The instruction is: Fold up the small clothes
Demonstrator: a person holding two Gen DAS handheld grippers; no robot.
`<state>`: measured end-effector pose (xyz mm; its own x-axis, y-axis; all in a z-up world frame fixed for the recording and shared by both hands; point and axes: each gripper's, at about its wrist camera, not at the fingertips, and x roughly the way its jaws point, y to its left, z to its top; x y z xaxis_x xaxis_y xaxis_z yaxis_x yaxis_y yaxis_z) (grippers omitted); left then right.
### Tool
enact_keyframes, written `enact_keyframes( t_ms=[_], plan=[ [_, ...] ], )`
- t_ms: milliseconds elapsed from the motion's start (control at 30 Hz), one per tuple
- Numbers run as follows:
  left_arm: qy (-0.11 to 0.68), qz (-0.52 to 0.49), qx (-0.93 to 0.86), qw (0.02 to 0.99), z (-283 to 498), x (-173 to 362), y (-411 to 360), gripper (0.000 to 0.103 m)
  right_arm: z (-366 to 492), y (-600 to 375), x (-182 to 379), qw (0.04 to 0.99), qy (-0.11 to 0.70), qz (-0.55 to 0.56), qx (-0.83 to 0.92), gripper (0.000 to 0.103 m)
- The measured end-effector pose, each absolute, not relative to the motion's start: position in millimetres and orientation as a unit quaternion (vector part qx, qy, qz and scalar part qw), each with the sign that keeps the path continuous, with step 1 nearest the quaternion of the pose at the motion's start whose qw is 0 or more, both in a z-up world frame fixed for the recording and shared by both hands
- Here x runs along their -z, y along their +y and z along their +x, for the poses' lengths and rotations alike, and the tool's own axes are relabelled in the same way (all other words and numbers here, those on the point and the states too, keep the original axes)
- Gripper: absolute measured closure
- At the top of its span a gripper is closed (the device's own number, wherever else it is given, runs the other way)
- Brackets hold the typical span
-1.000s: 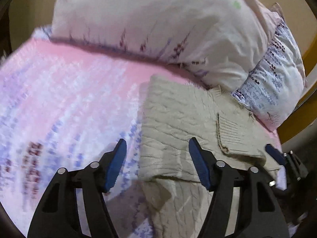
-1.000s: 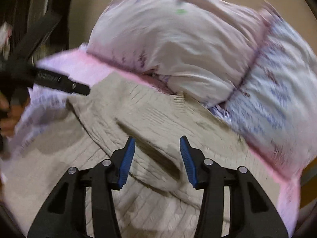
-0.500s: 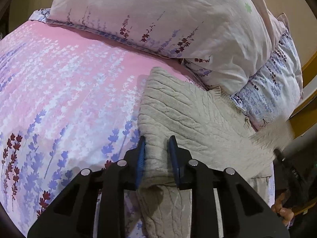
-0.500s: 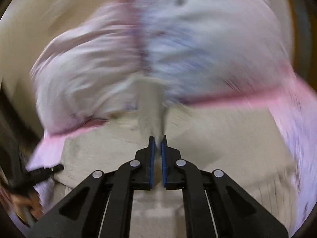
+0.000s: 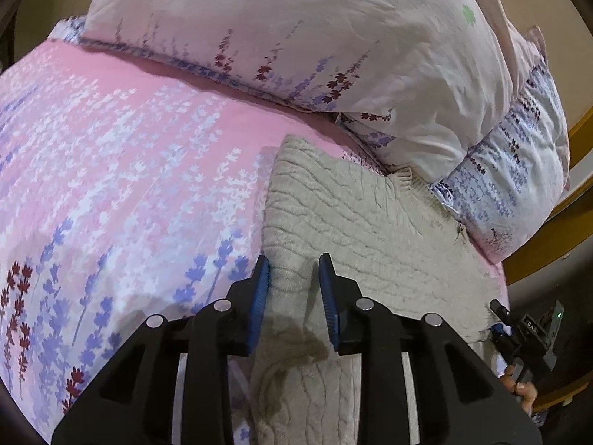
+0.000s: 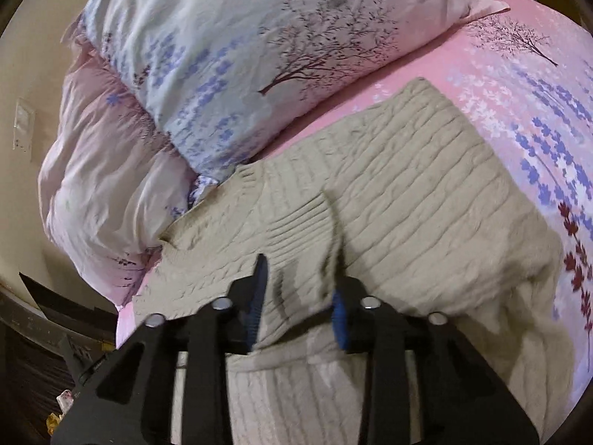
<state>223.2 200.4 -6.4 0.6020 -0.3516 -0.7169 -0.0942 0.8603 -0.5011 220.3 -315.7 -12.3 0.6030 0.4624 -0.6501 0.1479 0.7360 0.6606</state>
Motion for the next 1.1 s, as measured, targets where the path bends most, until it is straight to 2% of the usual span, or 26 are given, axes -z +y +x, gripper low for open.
enact_keyframes(
  t_ms=[33, 67, 100, 167, 267, 333, 433, 500, 567, 633, 700, 733, 800, 833, 967, 1100],
  plan=[
    [0.441, -0.242, 0.073, 0.861, 227, 6, 196, 0.076, 224, -315, 14, 0.826, 0.438, 0.343, -0.092, 0.092],
    [0.441, -0.236, 0.071, 0.863, 228, 6, 194, 0.078, 225, -315, 13, 0.828, 0.445, 0.329, -0.09, 0.095],
    [0.44, -0.228, 0.069, 0.866, 231, 6, 191, 0.087, 226, -312, 12, 0.831, 0.444, 0.322, -0.094, 0.096],
    [0.435, -0.23, 0.072, 0.868, 231, 6, 192, 0.094, 223, -307, -4, 0.85, 0.413, 0.306, -0.115, 0.096],
    [0.424, -0.241, 0.07, 0.87, 226, 8, 200, 0.095, 210, -307, -27, 0.879, 0.359, 0.287, -0.13, 0.096],
    [0.424, -0.251, 0.066, 0.868, 224, 13, 205, 0.095, 212, -307, -22, 0.876, 0.374, 0.278, -0.121, 0.096],
    [0.421, -0.26, 0.063, 0.867, 222, 19, 207, 0.095, 224, -303, 9, 0.854, 0.443, 0.259, -0.088, 0.096],
    [0.421, -0.25, 0.06, 0.869, 222, 17, 204, 0.095, 221, -298, 8, 0.863, 0.437, 0.238, -0.084, 0.094],
    [0.421, -0.244, 0.062, 0.871, 220, 15, 203, 0.094, 216, -294, -1, 0.869, 0.442, 0.209, -0.074, 0.083],
    [0.421, -0.238, 0.071, 0.872, 209, 8, 203, 0.093, 203, -300, -12, 0.873, 0.436, 0.205, -0.07, 0.048],
    [0.412, -0.23, 0.085, 0.878, 186, -2, 206, 0.087, 185, -316, -23, 0.877, 0.42, 0.217, -0.083, 0.037],
    [0.408, -0.23, 0.094, 0.879, 175, -5, 208, 0.082, 175, -326, -27, 0.878, 0.414, 0.222, -0.09, 0.035],
    [0.401, -0.236, 0.109, 0.879, 147, -10, 212, 0.054, 146, -354, -30, 0.876, 0.41, 0.232, -0.104, 0.034],
    [0.399, -0.239, 0.118, 0.877, 127, -11, 214, 0.051, 134, -366, -27, 0.873, 0.412, 0.238, -0.105, 0.034],
    [0.42, -0.26, 0.122, 0.861, 71, -1, 214, 0.051, 83, -411, -7, 0.849, 0.432, 0.282, -0.113, 0.036],
    [0.431, -0.291, 0.135, 0.843, 33, 11, 207, 0.051, 48, -426, 18, 0.819, 0.457, 0.319, -0.138, 0.056]
  ],
)
